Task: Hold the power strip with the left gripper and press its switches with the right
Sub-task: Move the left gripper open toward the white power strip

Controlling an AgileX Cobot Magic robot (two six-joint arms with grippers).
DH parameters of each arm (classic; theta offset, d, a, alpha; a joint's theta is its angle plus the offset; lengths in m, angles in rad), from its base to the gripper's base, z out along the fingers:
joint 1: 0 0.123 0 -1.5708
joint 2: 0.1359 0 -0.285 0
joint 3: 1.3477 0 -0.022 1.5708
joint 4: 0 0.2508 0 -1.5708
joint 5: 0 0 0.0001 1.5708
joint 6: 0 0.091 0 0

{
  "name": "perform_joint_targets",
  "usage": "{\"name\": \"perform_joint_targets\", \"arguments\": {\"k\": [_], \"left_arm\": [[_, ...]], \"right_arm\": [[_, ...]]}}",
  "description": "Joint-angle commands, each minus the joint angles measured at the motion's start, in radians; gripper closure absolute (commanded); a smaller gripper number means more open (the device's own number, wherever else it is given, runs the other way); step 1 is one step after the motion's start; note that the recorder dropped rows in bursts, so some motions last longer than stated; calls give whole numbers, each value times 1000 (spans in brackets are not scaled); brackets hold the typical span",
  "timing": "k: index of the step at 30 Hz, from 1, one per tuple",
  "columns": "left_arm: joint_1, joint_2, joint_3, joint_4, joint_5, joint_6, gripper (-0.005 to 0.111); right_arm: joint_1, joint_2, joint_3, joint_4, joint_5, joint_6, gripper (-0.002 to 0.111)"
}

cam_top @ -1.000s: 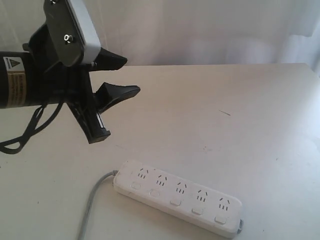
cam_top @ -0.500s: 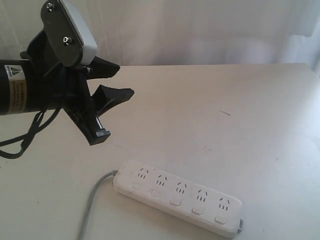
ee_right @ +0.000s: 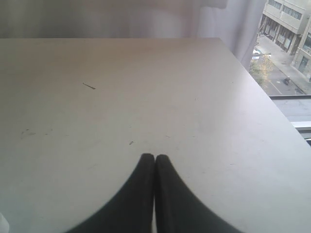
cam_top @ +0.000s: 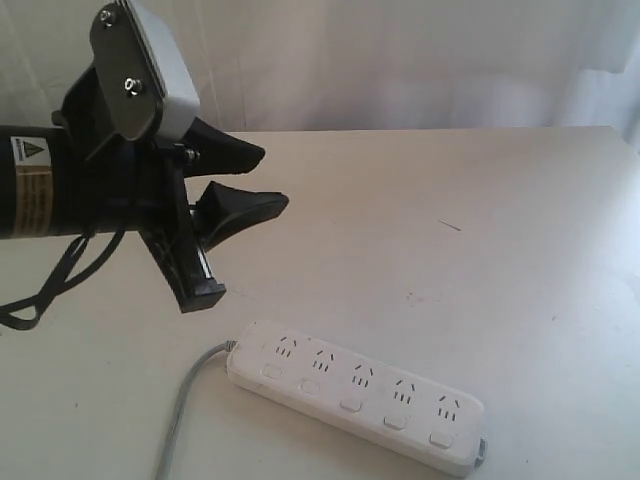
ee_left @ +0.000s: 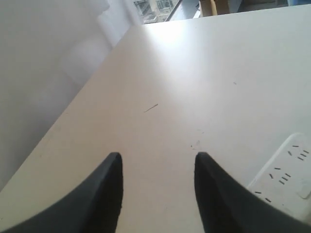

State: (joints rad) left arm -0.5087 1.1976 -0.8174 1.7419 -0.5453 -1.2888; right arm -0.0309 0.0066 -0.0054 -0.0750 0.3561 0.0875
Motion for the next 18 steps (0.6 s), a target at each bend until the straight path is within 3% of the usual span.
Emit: {"name": "perform_joint_targets", "arguments": {"k": [1,5,12,15,18], "left_arm": [[-3,0,0,2,-120,11,56],[-3,0,0,2,-141,-29,56],[-3,0,0,2,262,-265,56],[-3,0,0,-12,342,-314,56],[-3,0,0,-54,333,-322,56]], "right_arm": [[-9,-7,5,-2,-6,-4,108],[-9,-7,5,-2,-6,-4,108],[-9,-7,5,-2,-6,-4,108],[-9,-7,5,-2,-6,-4,108],[-9,-7,5,-2,-6,-4,108]]}}
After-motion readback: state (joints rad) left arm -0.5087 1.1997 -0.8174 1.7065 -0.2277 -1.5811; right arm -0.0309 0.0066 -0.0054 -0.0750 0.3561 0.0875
